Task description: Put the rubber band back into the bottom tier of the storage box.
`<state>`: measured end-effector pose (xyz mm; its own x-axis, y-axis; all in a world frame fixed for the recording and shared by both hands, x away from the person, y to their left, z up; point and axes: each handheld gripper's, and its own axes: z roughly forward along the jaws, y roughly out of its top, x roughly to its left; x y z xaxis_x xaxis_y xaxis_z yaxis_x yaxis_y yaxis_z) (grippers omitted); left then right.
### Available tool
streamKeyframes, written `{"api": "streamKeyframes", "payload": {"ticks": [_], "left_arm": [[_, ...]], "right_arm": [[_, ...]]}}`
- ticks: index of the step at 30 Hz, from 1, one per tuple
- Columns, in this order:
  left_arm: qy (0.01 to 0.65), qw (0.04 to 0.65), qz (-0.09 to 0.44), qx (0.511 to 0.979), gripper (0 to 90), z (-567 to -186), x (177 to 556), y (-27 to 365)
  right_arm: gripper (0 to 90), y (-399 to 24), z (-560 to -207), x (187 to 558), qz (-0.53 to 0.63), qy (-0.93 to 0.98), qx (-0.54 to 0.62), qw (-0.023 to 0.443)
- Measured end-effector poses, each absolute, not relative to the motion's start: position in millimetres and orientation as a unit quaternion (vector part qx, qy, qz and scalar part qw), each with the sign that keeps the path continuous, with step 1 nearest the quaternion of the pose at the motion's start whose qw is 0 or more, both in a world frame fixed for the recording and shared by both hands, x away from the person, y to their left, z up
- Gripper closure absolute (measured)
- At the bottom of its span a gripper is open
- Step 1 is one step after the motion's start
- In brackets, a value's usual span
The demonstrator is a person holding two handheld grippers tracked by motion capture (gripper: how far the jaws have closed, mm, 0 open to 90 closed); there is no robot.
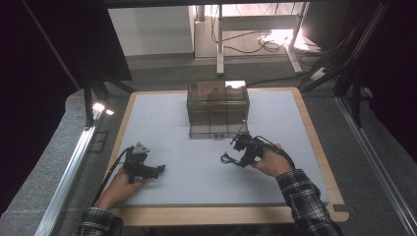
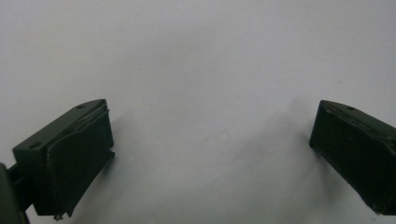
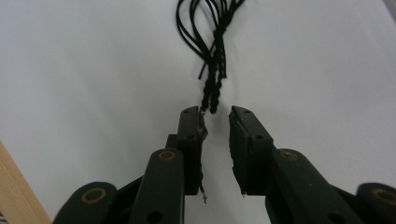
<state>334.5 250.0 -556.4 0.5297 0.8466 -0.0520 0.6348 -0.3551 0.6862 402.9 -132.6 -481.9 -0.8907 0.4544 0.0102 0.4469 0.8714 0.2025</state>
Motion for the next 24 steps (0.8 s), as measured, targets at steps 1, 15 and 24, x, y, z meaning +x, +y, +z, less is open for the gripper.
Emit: {"api": "streamKeyframes", "payload": {"ticks": [1,15,24], "left_arm": [[0.458,0.335,0.158,0.808,0.0,-556.4,334.5,250.0],[0.458,0.335,0.158,0.808,0.0,-556.4,334.5,250.1],[0.458,0.335,0.158,0.808,0.0,-556.4,334.5,250.1]], "right_arm": [[72.5,-130.1,-481.9,403.1,0.099,0.968,0.23,0.019],[74.5,-109.5,-491.4,409.1,0.07,0.973,0.217,0.014],[84.7,-101.4,-493.4,413.5,0.043,0.975,0.22,0.01]]}}
